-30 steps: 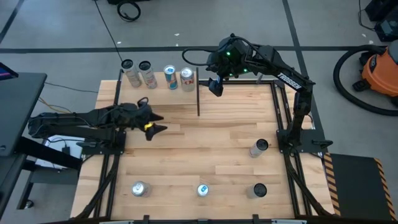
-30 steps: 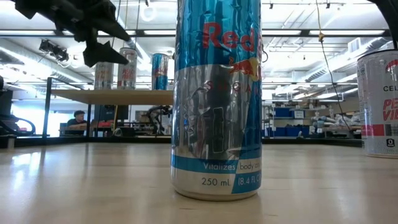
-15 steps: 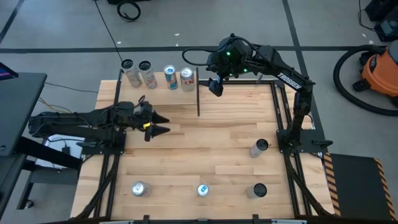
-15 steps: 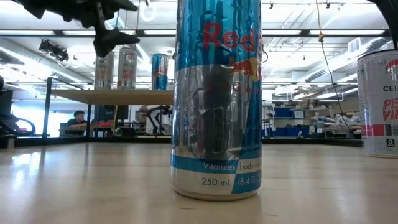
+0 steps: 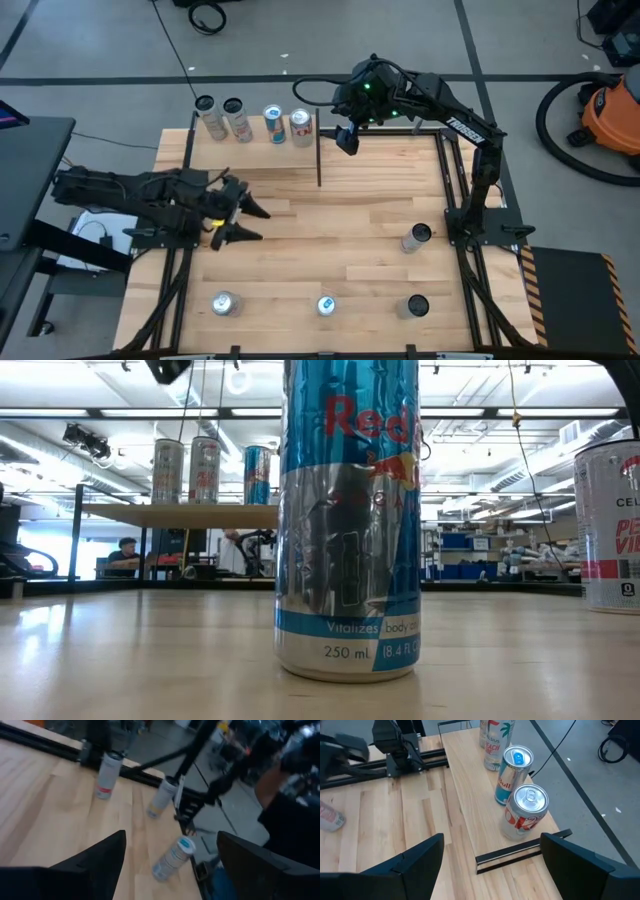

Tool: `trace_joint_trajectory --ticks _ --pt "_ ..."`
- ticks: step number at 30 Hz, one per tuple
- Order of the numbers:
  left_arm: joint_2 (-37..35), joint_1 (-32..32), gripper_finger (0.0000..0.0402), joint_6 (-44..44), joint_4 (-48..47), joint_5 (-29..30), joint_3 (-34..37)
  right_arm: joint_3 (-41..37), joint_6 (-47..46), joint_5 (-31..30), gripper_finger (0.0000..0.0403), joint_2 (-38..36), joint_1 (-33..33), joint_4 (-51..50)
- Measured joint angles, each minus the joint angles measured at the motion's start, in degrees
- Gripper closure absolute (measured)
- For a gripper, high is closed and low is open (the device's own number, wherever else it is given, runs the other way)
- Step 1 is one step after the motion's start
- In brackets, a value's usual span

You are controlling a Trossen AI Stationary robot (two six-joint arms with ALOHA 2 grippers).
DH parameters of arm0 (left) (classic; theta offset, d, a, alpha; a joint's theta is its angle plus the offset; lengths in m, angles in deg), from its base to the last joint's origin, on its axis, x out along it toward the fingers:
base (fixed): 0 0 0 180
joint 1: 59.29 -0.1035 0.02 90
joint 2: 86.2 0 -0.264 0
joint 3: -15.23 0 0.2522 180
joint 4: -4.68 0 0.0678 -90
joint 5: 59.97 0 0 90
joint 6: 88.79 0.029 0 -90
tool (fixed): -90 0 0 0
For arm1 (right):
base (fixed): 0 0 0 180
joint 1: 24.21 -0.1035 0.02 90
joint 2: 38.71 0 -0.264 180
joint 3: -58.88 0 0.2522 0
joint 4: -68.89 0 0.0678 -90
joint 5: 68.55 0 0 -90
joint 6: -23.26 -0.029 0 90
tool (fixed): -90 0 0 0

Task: Place canned beverage on shelf
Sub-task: Put the red-silver soda can on the shelf aligned with the other red-silver soda can

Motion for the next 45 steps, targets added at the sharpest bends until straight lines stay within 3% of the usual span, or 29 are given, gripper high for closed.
trace_joint_trajectory --ticks 5,10,32,45 --pt "2.74 2.97 0.0088 3.02 -14.09 0.66 -7.30 0.00 0.00 0.00 0.0064 0.00 0.01 -0.25" --pt "5.26 5.04 0.0088 -0.08 -23.38 2.42 -11.13 0.00 0.00 0.00 0.0064 0.00 0.02 -0.29" --pt "12.50 18.90 0.0088 -26.30 -28.78 2.17 -11.49 0.00 -1.58 0.00 0.0064 0.00 0.02 -0.31" --pt "21.03 20.52 0.0088 -27.17 -28.69 2.41 -11.31 0.00 -4.45 0.02 0.0064 0.00 -0.22 -0.35"
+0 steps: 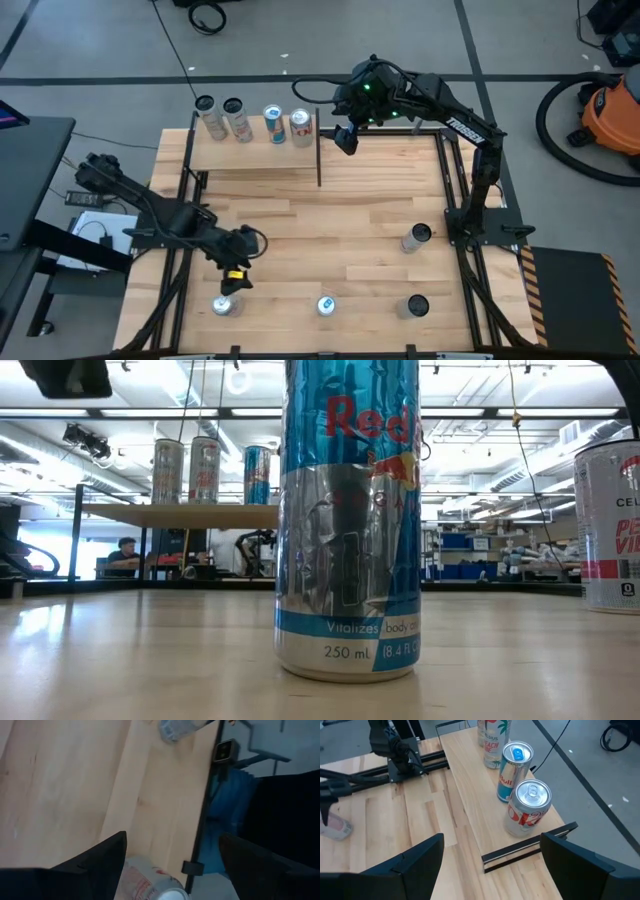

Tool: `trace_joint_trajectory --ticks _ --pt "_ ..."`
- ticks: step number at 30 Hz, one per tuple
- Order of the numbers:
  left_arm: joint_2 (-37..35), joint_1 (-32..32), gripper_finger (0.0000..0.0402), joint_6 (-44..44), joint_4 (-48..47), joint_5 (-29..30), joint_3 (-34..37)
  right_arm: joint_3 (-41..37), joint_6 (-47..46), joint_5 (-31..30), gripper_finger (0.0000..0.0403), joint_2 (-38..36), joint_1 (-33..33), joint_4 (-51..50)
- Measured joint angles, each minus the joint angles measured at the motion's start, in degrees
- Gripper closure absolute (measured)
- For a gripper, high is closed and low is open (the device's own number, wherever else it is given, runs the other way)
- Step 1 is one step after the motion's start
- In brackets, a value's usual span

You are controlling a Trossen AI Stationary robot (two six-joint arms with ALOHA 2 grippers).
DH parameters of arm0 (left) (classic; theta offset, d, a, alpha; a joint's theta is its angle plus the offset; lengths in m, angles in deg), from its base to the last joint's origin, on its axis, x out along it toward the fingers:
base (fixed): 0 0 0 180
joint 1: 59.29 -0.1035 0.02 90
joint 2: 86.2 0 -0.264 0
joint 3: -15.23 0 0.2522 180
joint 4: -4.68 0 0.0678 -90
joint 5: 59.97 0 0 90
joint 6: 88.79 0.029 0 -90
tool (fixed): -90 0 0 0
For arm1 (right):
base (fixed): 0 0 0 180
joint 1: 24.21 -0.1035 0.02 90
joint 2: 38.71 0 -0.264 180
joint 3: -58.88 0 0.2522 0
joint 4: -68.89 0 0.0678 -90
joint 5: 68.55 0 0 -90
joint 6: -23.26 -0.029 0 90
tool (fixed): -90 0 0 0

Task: Place canned beverage on shelf
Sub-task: Put the red-silver soda can on the shelf aligned with the other red-silver soda can

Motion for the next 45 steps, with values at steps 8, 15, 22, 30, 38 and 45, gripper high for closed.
trace_joint_trajectory --ticks 8,15,22,30,38,45 --pt "3.87 2.59 0.0088 -4.48 0.02 -3.95 0.04 0.00 -1.77 0.00 0.0064 0.00 -0.58 0.07" --pt "3.80 5.77 0.0088 -11.18 -0.49 -3.70 0.07 0.00 -1.78 0.00 0.0064 0.00 -2.32 0.07" --pt "5.61 9.27 0.0088 -19.89 -3.48 -2.85 0.07 0.00 -1.78 0.00 0.0064 0.00 -4.27 0.07" --pt "7.09 11.63 0.0088 -27.08 -6.61 -2.56 0.07 0.00 -1.56 0.00 0.0064 0.00 -6.01 0.04" --pt "7.17 13.86 0.0088 -33.00 -6.53 -1.59 0.07 0.00 -0.95 0.00 0.0064 0.00 -6.54 -0.02" --pt "8.25 16.98 0.0088 -36.91 -7.00 -0.30 0.07 0.00 -0.93 0.00 0.0064 0.00 -6.54 -0.64"
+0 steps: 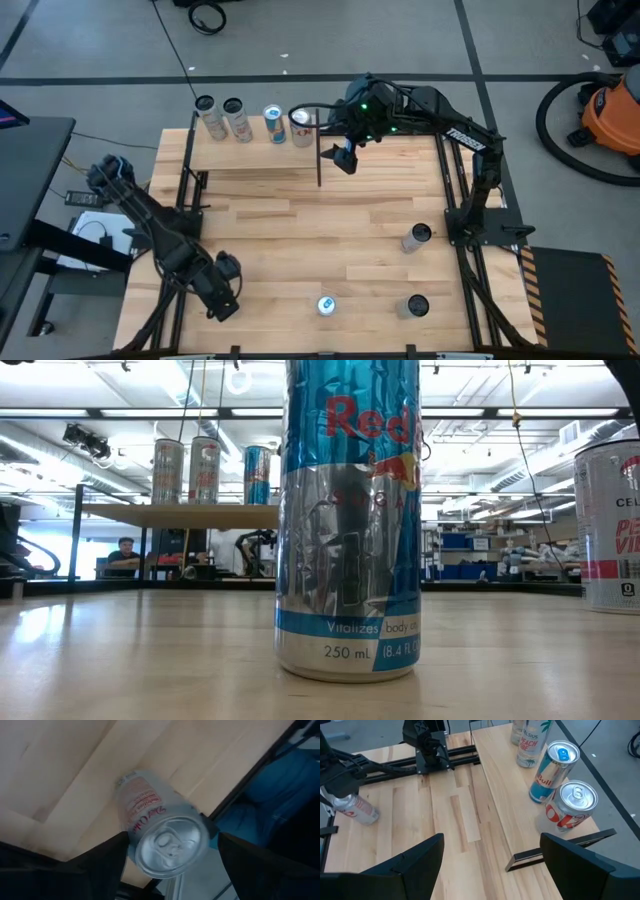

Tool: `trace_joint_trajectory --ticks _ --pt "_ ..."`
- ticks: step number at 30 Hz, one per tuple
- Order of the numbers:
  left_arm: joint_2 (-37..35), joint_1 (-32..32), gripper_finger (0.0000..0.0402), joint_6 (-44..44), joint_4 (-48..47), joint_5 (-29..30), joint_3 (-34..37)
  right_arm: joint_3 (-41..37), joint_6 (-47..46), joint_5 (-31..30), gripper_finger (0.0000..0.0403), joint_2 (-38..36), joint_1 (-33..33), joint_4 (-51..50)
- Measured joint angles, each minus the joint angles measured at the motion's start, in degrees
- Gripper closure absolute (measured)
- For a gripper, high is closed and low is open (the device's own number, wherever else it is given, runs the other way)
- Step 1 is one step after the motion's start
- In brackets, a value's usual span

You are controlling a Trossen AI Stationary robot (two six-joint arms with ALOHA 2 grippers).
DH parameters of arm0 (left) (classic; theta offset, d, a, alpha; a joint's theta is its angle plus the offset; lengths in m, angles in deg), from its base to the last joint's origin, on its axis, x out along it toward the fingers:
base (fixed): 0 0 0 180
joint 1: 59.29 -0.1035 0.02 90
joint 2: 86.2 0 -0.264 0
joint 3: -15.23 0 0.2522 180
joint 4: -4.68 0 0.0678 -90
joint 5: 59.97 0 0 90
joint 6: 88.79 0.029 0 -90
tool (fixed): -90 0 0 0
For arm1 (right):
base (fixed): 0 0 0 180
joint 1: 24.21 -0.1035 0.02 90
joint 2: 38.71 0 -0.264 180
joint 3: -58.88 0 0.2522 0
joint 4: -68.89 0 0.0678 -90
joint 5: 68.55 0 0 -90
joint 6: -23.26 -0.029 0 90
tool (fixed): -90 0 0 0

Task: Place canned beverage on shelf
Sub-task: Put the red-silver soda can on the shelf aligned with the other red-silver soda can

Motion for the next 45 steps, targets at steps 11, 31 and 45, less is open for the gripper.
trace_joint_trajectory --ticks 11,31,45 --pt "3.12 1.80 0.0088 -0.38 1.37 -0.06 -0.20 0.00 0.00 0.00 0.0064 0.00 0.00 -0.28" --pt "3.27 0.50 0.0092 0.21 0.62 0.30 -0.11 0.00 0.90 0.00 0.0064 0.00 0.00 -0.30" --pt "3.22 -8.58 0.0109 15.01 -2.05 2.79 -0.11 0.00 0.90 0.00 0.0064 0.00 0.00 -0.28"
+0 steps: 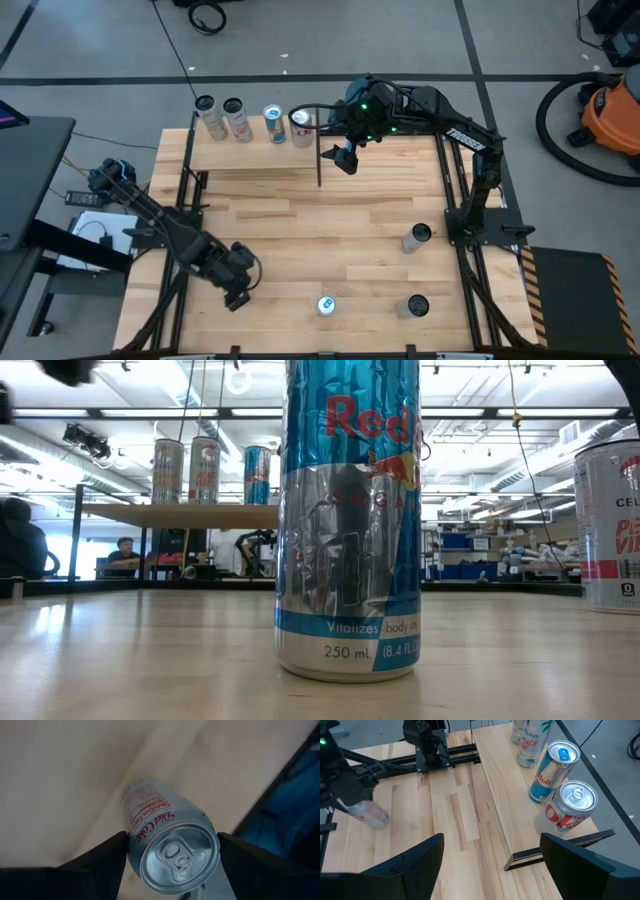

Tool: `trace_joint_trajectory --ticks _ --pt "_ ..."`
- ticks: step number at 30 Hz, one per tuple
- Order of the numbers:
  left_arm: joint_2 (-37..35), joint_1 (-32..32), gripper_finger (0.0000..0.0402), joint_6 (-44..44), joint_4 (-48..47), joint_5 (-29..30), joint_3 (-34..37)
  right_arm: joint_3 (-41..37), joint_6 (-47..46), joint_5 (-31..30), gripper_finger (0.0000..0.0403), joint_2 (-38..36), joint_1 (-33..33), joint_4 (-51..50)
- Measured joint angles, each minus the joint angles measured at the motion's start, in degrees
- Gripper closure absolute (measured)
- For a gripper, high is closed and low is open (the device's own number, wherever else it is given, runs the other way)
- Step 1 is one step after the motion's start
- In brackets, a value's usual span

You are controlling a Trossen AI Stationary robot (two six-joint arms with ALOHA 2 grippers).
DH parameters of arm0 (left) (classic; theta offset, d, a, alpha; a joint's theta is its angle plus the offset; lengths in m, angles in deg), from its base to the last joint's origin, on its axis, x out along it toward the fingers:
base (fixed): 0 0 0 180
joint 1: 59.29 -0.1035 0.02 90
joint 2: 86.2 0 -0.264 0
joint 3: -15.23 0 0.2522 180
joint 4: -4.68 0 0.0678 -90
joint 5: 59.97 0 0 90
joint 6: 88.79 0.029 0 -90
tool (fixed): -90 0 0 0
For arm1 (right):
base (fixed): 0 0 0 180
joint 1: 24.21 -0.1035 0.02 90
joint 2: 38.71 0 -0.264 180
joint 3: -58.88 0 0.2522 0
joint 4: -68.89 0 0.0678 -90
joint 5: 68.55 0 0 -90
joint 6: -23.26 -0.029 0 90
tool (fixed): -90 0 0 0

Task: Place canned beverage on shelf
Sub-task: Put the red-silver soda can on the shelf aligned with the other red-silver soda can

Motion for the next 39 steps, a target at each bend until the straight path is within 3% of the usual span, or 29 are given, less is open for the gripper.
trace_joint_trajectory --ticks 12,21,28,39 --pt "0.02 -14.83 0.0111 19.37 0.38 0.94 0.09 0.00 0.06 0.00 0.0064 0.00 0.00 -0.02" --pt "0.04 -22.73 0.0111 26.83 1.07 0.69 0.13 0.00 0.39 -0.02 0.0064 0.00 0.00 -0.04" --pt "-0.26 -24.76 0.0111 27.53 2.58 -1.47 0.22 0.00 0.39 0.00 0.0064 0.00 0.00 -0.04" --pt "-0.28 -24.67 0.0102 37.12 2.92 -2.08 0.22 0.00 -1.09 -0.01 0.0064 0.00 0.00 -0.06"
